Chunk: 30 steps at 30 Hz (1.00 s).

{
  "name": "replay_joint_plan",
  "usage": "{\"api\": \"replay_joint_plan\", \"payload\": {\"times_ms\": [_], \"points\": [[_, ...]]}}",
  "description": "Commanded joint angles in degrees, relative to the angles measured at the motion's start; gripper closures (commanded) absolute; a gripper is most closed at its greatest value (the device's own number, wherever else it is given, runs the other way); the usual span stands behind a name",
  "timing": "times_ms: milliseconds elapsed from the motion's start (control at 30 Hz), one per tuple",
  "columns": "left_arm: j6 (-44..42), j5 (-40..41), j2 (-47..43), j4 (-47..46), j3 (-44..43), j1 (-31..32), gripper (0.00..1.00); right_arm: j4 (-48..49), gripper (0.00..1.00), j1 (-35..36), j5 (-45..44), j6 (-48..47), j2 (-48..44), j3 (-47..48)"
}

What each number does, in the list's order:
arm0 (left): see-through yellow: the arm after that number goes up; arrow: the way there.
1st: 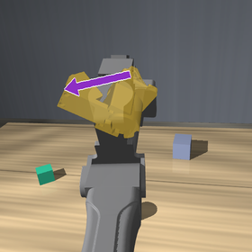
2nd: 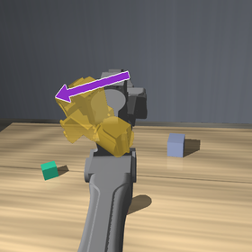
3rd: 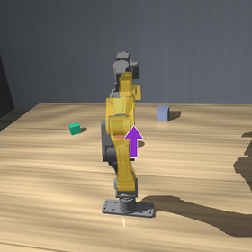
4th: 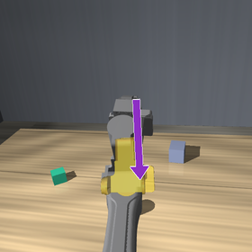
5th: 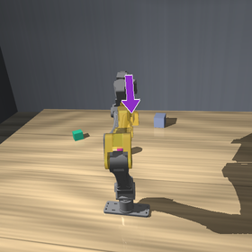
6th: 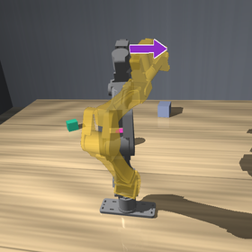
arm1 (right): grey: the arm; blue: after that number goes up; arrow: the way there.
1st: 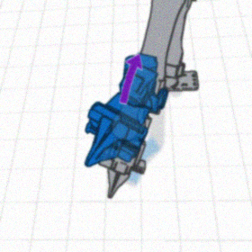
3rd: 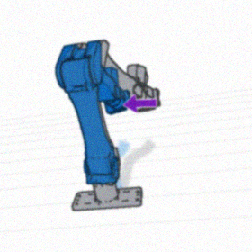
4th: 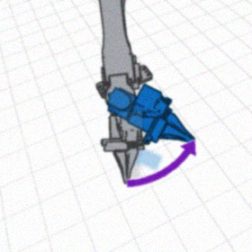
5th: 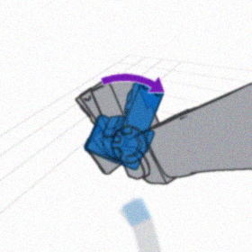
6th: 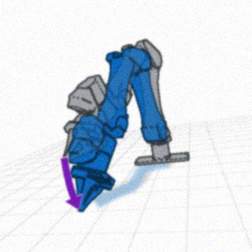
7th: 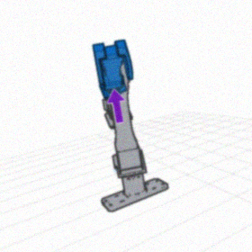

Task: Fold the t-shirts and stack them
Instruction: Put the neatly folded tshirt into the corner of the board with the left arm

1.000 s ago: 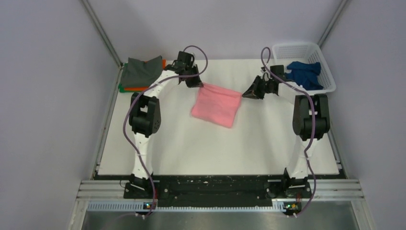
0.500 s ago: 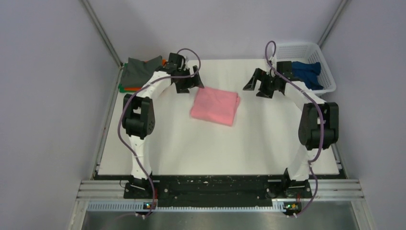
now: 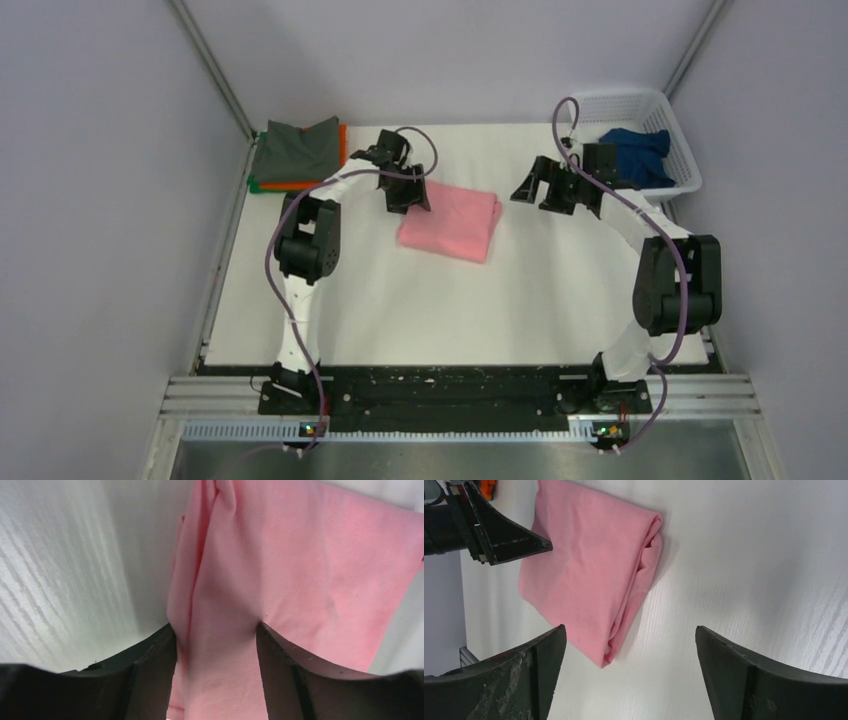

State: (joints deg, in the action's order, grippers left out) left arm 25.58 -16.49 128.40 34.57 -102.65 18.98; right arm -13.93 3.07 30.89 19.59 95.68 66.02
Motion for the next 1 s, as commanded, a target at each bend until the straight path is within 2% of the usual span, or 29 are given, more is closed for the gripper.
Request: {"api": "replay_joint_plan", "payload": {"times_ms": [0,67,133,233,367,467,800,967], "points": [[2.43,9.76,4.58,5.76,-2.42,4.36,0.43,5.59,0.01,-0.37,-1.01,-0.95,-1.34,0.21],[3.5,14.84,4.91,7.93,-2.87,6.99,0.52,5.94,0.01,-0.33,-1.12,-0.85,-1.21,0.3],[3.77,20.36,4.65,8.73,-3.05,9.22,0.66,6.17,0.01,-0.37,-0.92,-0.88,-1.12,0.41],[3.63,31.24,5.08,13.37,-6.75,11.02,0.98,6.21,0.01,-0.42,-2.17,-0.93,-1.6,0.12],[1.74,53.11,5.26,19.64,-13.74,10.25,1.0,5.45,0.01,-0.35,-4.84,-2.54,-2.56,-0.06],[-4.61,60.04,2.22,15.05,-13.85,8.46,1.0,5.17,0.01,-0.38,-6.91,-3.33,-3.11,-0.21],[-29.25,58.46,-4.01,-5.66,-14.05,-0.46,1.0,4.07,0.01,-0.33,-12.65,-6.43,-5.98,-0.92],[-33.36,56.8,-4.13,-6.8,-19.01,-4.15,1.0,3.43,0.01,-0.37,-15.3,-7.67,-5.5,-0.92]]}}
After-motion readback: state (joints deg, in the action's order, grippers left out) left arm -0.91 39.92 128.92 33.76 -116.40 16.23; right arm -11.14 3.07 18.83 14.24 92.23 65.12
